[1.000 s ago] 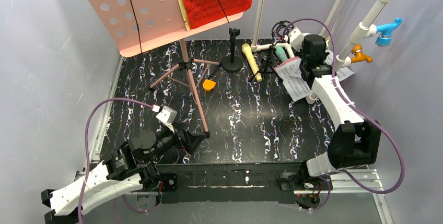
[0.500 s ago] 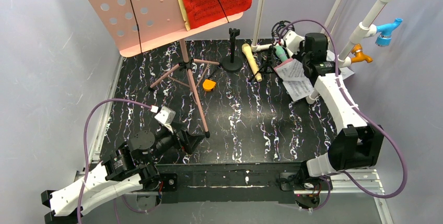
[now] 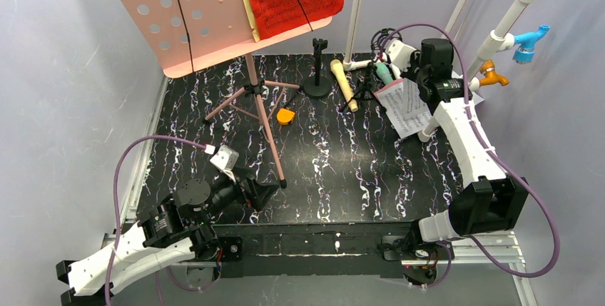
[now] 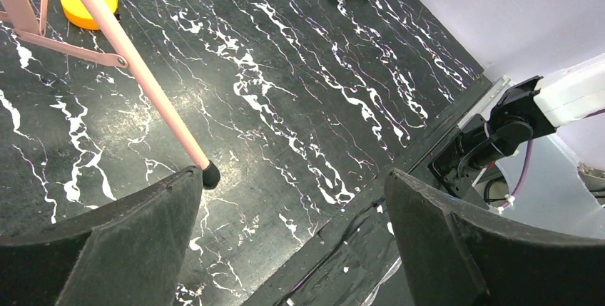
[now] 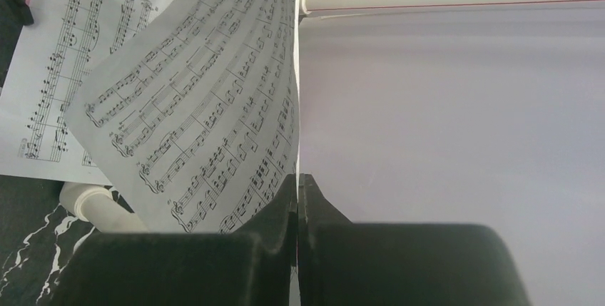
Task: Pack up the instrument practice props
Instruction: Place the sheet music at the center of the board.
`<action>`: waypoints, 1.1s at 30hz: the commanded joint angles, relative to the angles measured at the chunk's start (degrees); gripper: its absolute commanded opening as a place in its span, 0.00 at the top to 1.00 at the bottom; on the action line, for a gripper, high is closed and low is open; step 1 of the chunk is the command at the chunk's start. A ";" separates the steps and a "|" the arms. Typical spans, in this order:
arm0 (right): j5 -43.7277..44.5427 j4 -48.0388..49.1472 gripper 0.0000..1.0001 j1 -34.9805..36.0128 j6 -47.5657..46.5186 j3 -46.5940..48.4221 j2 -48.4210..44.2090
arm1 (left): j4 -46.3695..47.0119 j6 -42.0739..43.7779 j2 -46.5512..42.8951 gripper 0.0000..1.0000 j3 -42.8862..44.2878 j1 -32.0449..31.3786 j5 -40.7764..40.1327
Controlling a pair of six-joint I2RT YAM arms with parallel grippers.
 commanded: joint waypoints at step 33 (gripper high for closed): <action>7.36 1.63 0.99 -0.19 -8.74 0.19 7.50 | -3.42 -1.55 -3.48 0.02 -0.65 -0.11 -2.55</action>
